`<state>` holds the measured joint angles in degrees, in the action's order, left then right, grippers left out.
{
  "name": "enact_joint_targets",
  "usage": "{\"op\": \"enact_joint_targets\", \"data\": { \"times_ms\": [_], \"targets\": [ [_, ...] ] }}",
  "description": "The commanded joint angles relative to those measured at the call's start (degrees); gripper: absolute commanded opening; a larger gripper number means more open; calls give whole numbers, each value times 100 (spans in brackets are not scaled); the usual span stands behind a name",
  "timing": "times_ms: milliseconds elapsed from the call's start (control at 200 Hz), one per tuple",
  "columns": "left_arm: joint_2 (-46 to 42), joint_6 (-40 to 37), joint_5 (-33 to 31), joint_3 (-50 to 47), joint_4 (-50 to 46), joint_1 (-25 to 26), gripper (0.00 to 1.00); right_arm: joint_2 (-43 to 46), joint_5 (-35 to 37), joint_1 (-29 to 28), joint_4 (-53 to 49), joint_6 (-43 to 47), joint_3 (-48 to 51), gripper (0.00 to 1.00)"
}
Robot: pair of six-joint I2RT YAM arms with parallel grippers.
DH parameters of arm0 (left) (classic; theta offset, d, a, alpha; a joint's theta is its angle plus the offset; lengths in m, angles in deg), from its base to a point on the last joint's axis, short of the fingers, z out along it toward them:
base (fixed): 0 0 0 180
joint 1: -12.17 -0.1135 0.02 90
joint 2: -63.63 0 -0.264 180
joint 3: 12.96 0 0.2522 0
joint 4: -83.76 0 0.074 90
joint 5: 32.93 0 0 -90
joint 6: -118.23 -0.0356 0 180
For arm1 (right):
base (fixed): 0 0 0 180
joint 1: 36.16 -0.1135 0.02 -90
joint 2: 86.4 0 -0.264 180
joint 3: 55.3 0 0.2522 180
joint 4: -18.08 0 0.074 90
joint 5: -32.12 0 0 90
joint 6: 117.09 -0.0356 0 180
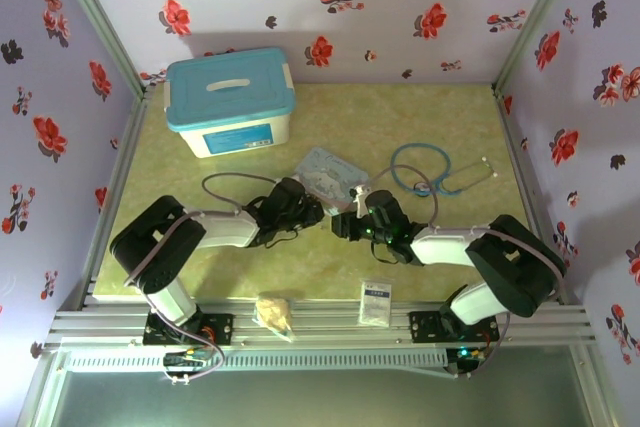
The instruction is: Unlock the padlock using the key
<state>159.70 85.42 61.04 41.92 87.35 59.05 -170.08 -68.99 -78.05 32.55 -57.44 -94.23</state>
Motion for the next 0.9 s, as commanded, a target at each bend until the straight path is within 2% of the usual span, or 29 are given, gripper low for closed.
{"op": "enact_joint_targets", "data": {
  "times_ms": [0, 85, 180, 370, 750, 895],
  "targets": [
    [137, -785, 19, 349, -1294, -47, 7, 95, 1158, 67, -468, -311, -234, 35],
    [235, -1170, -86, 704, -1948, -49, 8, 153, 1490, 58, -703, -370, -269, 34],
    [339, -1492, -315, 970, -2525, -47, 13, 170, 1727, 61, -861, -446, -300, 33],
    [639, -1860, -688, 1378, -3148, 28, 15, 192, 1783, 59, -806, -479, -269, 32],
    [630, -2087, -1891, 1942, -4231, 526, 24, 92, 1700, 58, -834, -432, -335, 31],
    [647, -2082, -2013, 2014, -4297, 696, 25, 22, 1692, 58, -817, -433, -364, 31]
  ]
}}
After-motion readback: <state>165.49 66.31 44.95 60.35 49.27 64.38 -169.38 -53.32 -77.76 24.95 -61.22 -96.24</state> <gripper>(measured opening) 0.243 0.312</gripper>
